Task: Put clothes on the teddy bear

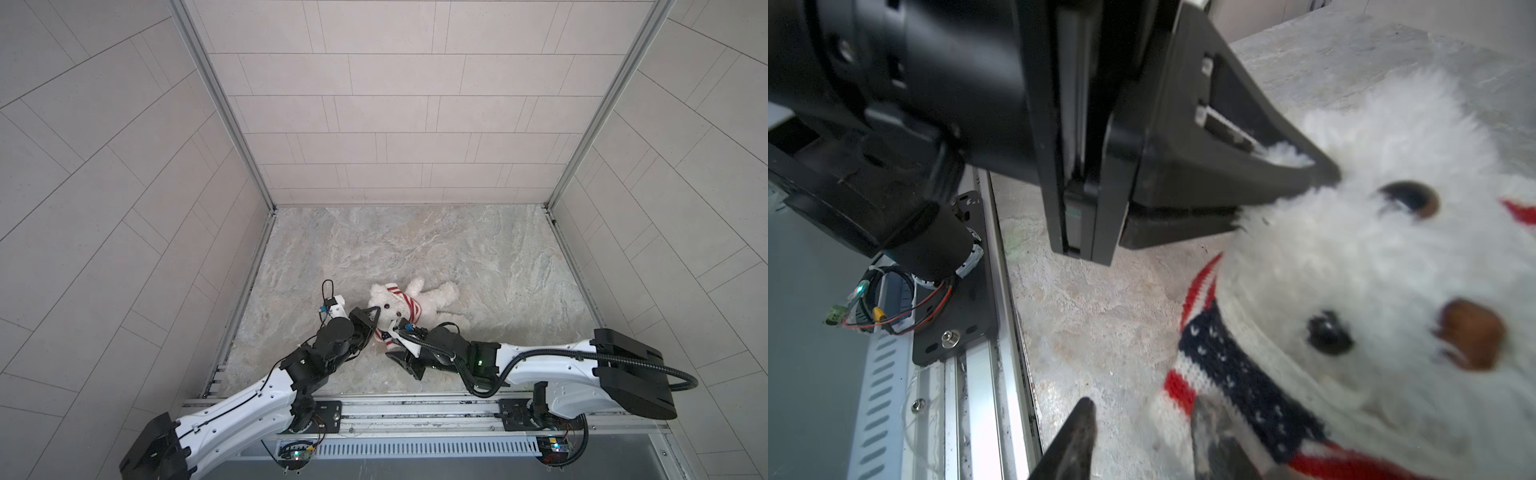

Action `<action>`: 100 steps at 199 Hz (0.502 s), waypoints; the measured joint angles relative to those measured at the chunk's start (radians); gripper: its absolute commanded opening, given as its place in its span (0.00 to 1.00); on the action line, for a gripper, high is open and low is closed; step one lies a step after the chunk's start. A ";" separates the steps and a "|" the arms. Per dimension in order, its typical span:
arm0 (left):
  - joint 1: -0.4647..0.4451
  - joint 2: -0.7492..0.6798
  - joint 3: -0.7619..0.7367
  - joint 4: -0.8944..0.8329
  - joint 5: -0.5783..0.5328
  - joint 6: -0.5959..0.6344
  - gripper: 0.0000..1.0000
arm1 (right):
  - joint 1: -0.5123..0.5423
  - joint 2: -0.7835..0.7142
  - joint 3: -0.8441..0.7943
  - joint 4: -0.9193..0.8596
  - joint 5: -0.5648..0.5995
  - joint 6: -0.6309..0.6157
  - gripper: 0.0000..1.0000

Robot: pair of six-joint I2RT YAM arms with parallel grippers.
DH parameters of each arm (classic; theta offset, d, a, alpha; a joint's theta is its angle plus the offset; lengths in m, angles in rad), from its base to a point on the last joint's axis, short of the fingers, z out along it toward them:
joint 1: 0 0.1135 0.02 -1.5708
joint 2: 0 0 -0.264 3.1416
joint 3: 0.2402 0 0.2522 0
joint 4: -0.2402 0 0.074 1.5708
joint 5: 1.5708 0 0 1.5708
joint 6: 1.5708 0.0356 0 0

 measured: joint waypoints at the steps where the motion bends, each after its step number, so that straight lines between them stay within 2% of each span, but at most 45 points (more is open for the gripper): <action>1: 0.000 0.000 0.000 0.000 0.000 0.000 0.00 | 0.001 0.002 0.002 0.001 0.003 0.000 0.35; 27: -0.005 -0.001 0.000 0.005 -0.007 -0.006 0.00 | 0.005 0.023 0.008 0.011 0.051 0.003 0.26; 44: -0.005 -0.001 0.000 0.009 -0.008 -0.006 0.00 | 0.004 0.031 0.008 0.000 0.086 0.002 0.25; 72: -0.005 0.000 0.000 0.020 -0.010 -0.009 0.00 | 0.004 0.031 0.006 -0.016 0.143 0.006 0.40; 100: -0.008 0.004 0.000 0.027 -0.011 -0.010 0.00 | 0.004 0.031 -0.003 -0.014 0.188 0.008 0.46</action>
